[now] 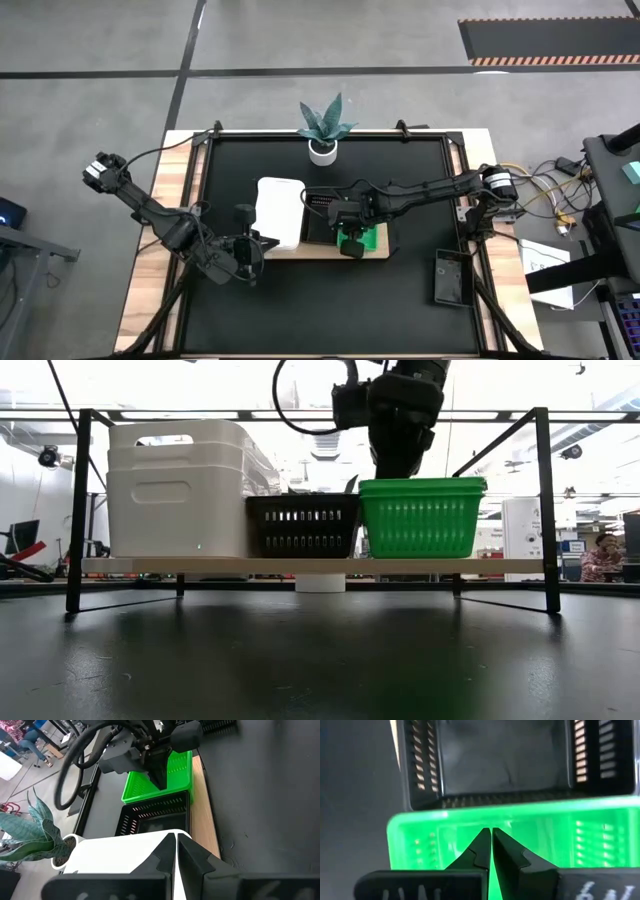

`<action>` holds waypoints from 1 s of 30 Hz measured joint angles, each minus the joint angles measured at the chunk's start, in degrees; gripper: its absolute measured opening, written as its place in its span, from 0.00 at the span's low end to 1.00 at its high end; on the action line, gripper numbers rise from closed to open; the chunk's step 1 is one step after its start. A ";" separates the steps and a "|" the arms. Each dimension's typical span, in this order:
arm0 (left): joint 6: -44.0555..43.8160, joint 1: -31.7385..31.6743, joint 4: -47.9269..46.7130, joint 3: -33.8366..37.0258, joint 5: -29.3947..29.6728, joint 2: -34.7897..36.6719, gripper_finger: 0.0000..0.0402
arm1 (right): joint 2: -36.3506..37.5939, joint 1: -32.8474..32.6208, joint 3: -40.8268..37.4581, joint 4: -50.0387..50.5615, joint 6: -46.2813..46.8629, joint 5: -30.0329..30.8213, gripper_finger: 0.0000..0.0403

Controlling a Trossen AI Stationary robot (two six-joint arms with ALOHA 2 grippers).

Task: Stack baskets on shelf by color
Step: Adjust the stacked bins on the shelf

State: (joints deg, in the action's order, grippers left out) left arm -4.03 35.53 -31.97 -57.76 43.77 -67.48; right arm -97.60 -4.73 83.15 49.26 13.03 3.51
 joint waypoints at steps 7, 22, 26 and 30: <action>0.00 0.00 0.00 0.00 0.00 0.00 0.00 | 1.74 -0.94 0.00 5.60 2.81 -0.72 0.02; 0.21 -0.16 0.46 0.00 0.00 0.00 0.00 | 5.26 -5.66 0.00 -6.54 0.45 -0.32 0.02; 0.31 -0.15 0.97 0.00 0.00 0.00 0.00 | 3.18 -5.39 0.00 -15.54 -2.23 1.11 0.02; 0.31 -0.15 1.06 0.00 0.00 0.00 0.00 | 0.83 -4.61 0.00 -19.33 -6.07 1.03 0.02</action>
State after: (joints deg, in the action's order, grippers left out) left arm -3.73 35.38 -30.91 -57.76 43.77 -67.48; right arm -96.77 -9.34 83.15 29.93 6.96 4.54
